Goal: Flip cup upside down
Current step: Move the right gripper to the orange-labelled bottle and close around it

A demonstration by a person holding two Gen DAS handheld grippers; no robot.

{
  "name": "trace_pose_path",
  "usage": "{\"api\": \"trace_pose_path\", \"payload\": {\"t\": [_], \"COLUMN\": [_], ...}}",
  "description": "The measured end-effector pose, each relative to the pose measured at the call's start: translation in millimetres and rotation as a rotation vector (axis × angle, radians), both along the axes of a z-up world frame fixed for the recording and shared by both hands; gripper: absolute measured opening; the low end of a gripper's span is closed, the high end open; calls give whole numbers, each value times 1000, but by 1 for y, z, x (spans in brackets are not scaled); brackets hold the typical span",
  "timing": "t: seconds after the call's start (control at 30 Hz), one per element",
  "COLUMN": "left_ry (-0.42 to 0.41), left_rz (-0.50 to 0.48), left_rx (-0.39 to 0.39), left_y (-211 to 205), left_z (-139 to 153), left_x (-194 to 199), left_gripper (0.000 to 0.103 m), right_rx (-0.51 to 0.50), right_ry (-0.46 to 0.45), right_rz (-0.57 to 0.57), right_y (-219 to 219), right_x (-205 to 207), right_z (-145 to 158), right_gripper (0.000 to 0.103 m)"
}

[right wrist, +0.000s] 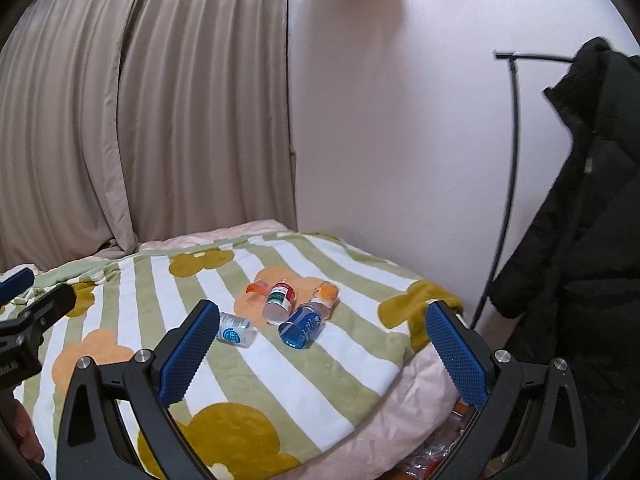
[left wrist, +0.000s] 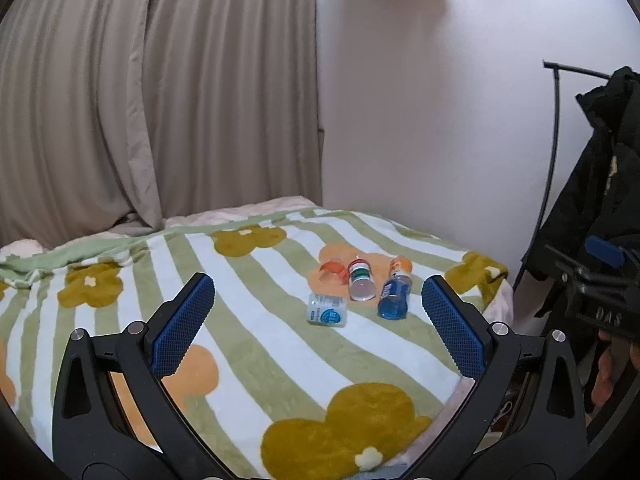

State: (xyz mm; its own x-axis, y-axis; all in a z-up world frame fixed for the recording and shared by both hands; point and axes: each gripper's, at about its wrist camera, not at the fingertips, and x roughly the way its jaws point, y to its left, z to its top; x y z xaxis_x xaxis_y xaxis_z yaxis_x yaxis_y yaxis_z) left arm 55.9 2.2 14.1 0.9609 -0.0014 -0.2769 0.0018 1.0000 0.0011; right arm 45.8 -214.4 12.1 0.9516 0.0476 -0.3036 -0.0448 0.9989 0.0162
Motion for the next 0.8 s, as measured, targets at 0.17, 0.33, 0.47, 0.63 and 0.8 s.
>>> {"api": "trace_pose_path", "payload": {"t": [0.17, 0.33, 0.47, 0.63, 0.8], "left_ry": [50, 127, 199, 306, 410], "left_rz": [-4, -39, -78, -136, -179], "left_rx": [-9, -5, -1, 20, 36], "left_y": [6, 4, -2, -18, -33], "left_z": [-4, -15, -32, -64, -104], "left_x": [47, 115, 176, 247, 291], "left_gripper": [103, 103, 103, 103, 103], "right_rx": [6, 27, 43, 94, 123], "right_ry": [75, 196, 306, 483, 639], "right_rz": [34, 60, 72, 77, 45], "right_y": [-10, -19, -23, -23, -21], "right_x": [68, 152, 227, 319, 390], "right_z": [7, 0, -19, -64, -118], "right_gripper": [103, 103, 103, 103, 101]}}
